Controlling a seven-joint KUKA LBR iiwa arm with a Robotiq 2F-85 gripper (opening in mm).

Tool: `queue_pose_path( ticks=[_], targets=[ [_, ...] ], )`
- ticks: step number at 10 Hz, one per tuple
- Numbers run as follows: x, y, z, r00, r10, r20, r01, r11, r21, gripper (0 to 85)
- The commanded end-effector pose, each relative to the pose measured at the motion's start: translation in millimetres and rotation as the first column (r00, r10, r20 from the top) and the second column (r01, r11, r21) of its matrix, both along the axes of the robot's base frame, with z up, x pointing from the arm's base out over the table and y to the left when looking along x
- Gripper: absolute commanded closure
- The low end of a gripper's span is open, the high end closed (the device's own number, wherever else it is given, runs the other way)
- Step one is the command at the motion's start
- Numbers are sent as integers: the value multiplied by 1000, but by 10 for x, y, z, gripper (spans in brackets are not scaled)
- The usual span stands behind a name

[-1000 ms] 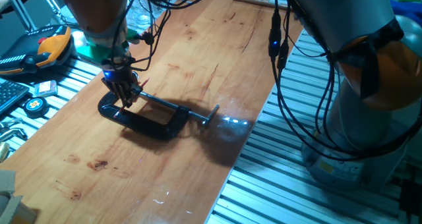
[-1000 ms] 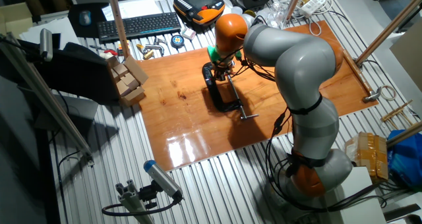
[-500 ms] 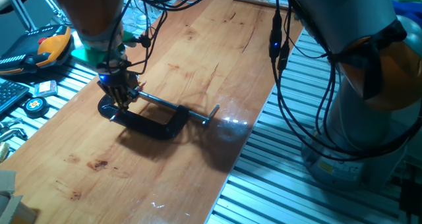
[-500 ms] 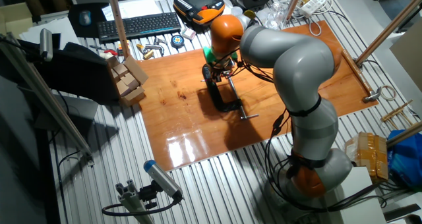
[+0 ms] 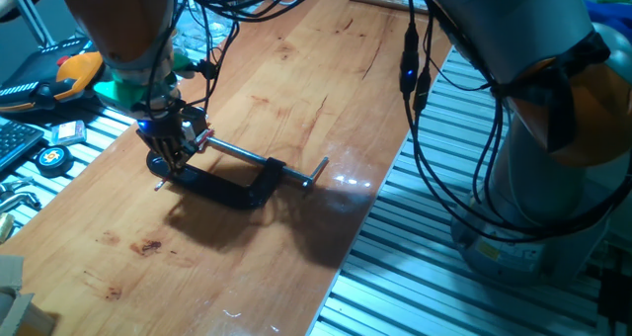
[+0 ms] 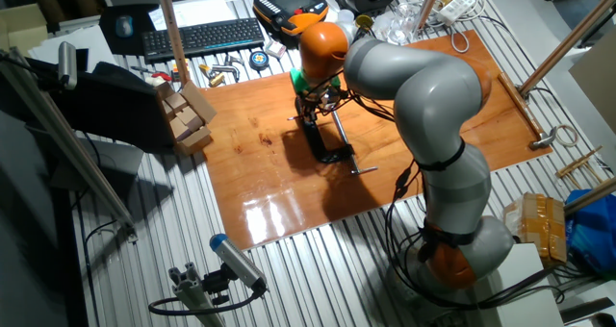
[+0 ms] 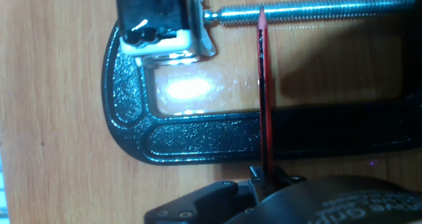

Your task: Insert the pencil into the pencil sharpener

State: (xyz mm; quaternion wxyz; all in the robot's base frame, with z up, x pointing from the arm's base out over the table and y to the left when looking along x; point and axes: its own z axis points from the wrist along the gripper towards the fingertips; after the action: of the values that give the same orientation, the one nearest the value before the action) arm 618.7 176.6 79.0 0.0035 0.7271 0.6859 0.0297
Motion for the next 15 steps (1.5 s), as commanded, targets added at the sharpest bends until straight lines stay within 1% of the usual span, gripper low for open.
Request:
queue_pose_path(
  ticks=[1,4,6,9,10,11,13,14,15],
  targets=[
    [6,5,0,1000,6,2,-6,1000,2,850],
    [13,14,22,1000,19,7,-20,1000,19,850],
    [15,13,19,1000,23,8,-23,1000,6,850],
    [15,13,19,1000,24,19,-24,1000,-16,850],
    [15,13,19,999,32,19,-31,999,-15,850],
    [15,13,19,999,38,17,-37,999,-20,850],
    [15,13,19,999,42,33,-41,999,-28,850],
    [15,13,19,998,45,41,-43,998,-47,850],
    [15,13,19,998,47,43,-44,997,-61,850]
  ],
)
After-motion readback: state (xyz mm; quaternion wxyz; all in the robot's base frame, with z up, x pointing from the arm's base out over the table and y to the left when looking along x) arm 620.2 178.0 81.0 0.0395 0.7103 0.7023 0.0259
